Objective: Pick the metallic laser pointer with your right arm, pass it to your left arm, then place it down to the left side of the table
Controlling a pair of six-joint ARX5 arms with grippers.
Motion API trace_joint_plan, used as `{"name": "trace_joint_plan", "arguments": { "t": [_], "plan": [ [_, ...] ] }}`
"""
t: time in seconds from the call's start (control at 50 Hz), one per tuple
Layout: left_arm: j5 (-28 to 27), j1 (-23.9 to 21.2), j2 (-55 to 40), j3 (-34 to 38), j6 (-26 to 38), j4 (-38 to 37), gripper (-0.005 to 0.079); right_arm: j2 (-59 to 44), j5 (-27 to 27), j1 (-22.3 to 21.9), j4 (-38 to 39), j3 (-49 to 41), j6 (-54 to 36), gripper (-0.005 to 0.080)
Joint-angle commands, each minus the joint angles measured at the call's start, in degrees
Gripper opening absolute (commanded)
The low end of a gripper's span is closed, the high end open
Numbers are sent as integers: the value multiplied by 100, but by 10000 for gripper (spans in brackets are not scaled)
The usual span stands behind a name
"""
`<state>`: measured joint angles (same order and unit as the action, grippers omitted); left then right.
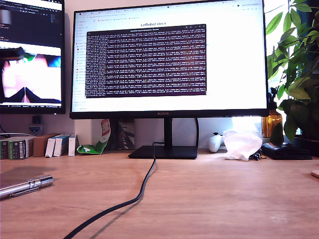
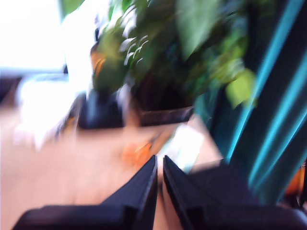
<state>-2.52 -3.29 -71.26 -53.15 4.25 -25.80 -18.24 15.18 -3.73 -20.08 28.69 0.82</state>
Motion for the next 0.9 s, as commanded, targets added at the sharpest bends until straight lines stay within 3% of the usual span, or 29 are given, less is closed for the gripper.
{"name": "trace_joint_plan", "arguments": {
  "t": [0.0,0.16,0.5,0.88],
  "plan": [
    [57,-22,529,142,-149,422,-19,155,146,-20,282,66,299,0],
    [66,-120,1174,339,-275,1263,-19,282,264,-15,439,66,750,0],
    [63,-442,1744,560,175,1497,-19,321,278,-4,302,61,927,0],
    [13,-555,1891,2186,-87,3010,-19,710,-262,-2,984,-737,638,0]
  ]
}}
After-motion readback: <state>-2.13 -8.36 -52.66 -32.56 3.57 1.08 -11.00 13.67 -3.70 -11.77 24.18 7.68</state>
